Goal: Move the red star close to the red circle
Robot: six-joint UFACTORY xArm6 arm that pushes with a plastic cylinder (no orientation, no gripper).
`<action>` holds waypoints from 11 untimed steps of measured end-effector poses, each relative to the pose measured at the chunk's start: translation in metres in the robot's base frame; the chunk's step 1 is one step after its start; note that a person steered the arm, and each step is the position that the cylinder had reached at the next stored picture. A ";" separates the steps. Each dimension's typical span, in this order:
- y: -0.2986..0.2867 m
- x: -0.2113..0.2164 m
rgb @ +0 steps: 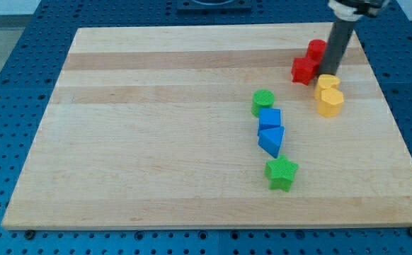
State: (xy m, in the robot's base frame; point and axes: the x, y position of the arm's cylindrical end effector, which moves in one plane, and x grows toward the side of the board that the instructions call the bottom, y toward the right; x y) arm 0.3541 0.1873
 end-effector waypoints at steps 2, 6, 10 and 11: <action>-0.070 -0.025; -0.136 -0.028; -0.116 -0.052; -0.094 -0.030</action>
